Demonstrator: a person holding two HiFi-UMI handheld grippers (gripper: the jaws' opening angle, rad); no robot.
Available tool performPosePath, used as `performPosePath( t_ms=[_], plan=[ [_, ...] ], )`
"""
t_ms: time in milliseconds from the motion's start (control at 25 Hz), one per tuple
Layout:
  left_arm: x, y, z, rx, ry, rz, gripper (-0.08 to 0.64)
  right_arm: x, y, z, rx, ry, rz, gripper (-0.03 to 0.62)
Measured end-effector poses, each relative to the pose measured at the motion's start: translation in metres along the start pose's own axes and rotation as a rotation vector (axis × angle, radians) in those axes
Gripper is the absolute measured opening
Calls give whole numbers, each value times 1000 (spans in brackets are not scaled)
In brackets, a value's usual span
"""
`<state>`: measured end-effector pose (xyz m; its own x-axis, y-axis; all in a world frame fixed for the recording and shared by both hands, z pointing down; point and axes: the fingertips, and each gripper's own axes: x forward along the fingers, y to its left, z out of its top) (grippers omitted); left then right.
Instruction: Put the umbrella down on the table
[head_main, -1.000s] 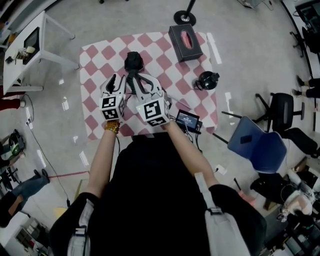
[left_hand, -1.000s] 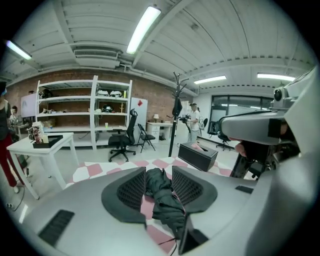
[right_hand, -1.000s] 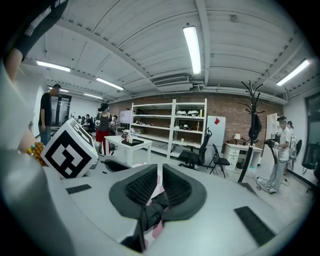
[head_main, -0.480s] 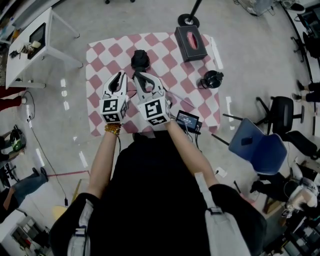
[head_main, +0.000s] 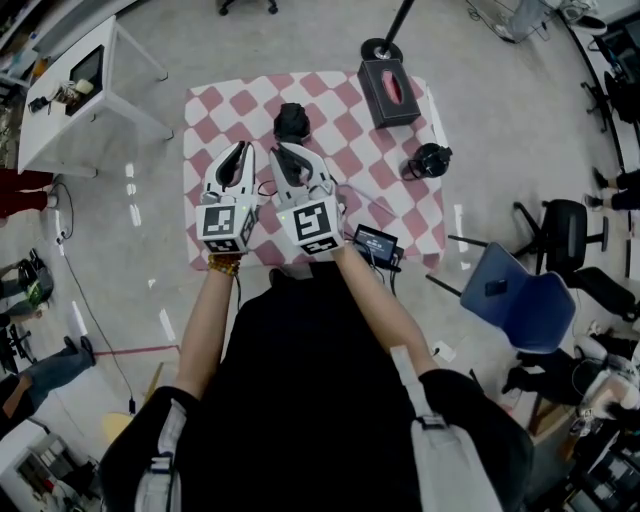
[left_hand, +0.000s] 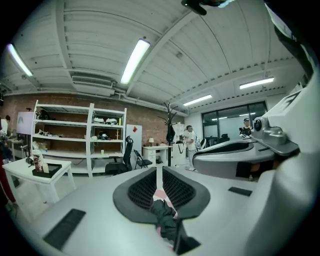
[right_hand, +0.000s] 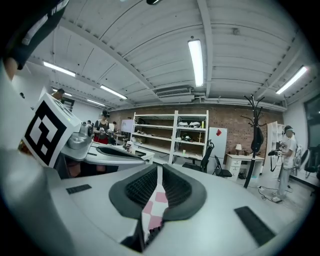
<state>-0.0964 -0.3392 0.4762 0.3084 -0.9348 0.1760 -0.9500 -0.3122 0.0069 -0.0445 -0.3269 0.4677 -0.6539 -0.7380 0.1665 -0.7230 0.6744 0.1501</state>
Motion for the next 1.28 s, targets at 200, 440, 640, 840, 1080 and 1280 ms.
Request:
performPosePath(
  t_ms=[200,440,640,840,1080,1280],
  plan=[
    [-22,-3,18,15,-81,-22,40,-5,13,17,-23,-51,6,18],
    [-51,-4,17,22,-129,-32,34,-14,35,22,-23,-77,33,18],
    [-71,-2,11,20,-112,-18,31,-21,49,21,-38,-87,36,18],
    [-87,-1,3,14,-103,-18,29,-27,63,14,-29,-74,39,18],
    [-99,-3,0,16,-118,-26,29,-34,77,7,-38,-71,33,18],
    [-104,-10,0,23,-178,-63,28,-39,84,-1,-41,-64,21,18]
  ],
)
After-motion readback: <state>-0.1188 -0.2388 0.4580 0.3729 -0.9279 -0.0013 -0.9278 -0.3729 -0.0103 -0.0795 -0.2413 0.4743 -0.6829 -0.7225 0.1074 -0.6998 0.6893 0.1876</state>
